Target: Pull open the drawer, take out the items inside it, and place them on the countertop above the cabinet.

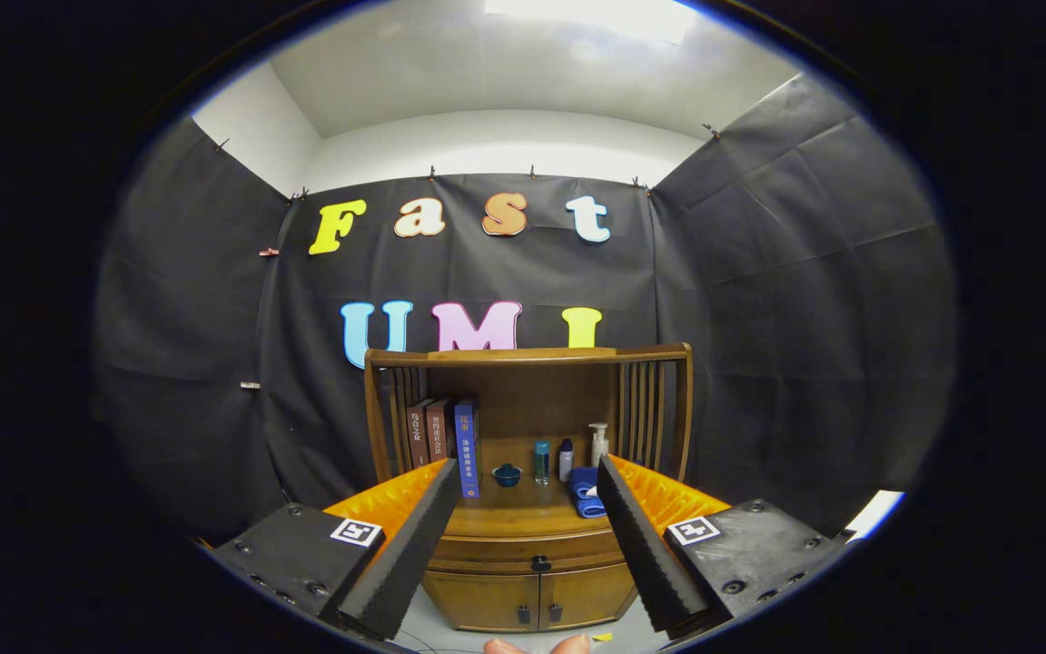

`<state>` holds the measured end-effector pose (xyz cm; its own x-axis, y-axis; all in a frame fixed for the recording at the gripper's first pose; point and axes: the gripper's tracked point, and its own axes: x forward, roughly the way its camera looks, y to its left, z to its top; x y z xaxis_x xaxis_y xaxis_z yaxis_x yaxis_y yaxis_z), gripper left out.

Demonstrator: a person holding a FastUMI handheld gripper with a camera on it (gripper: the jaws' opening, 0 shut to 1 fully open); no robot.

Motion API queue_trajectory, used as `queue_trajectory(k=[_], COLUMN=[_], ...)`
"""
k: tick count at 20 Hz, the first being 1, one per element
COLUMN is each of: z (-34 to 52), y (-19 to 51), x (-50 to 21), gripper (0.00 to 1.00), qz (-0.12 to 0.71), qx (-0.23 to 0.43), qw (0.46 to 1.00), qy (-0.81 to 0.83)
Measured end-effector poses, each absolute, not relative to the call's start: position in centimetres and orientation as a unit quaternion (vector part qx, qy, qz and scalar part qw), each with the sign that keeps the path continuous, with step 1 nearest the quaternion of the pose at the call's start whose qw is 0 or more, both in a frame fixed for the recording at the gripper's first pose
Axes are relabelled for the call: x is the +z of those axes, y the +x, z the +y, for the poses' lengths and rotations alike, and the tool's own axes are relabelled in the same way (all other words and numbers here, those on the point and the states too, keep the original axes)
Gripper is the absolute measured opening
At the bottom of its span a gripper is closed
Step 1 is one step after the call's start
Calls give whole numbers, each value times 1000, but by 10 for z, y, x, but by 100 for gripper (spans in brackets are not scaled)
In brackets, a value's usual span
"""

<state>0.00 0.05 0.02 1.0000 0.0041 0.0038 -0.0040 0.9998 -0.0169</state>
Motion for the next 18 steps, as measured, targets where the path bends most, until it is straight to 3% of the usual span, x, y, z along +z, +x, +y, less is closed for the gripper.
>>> queue_trajectory(k=[14,18], z=[3,11], y=[8,38], x=[-12,-34], gripper=[98,99], qz=[4,8], qx=[21,55], qw=[1000,998], qy=[-5,14])
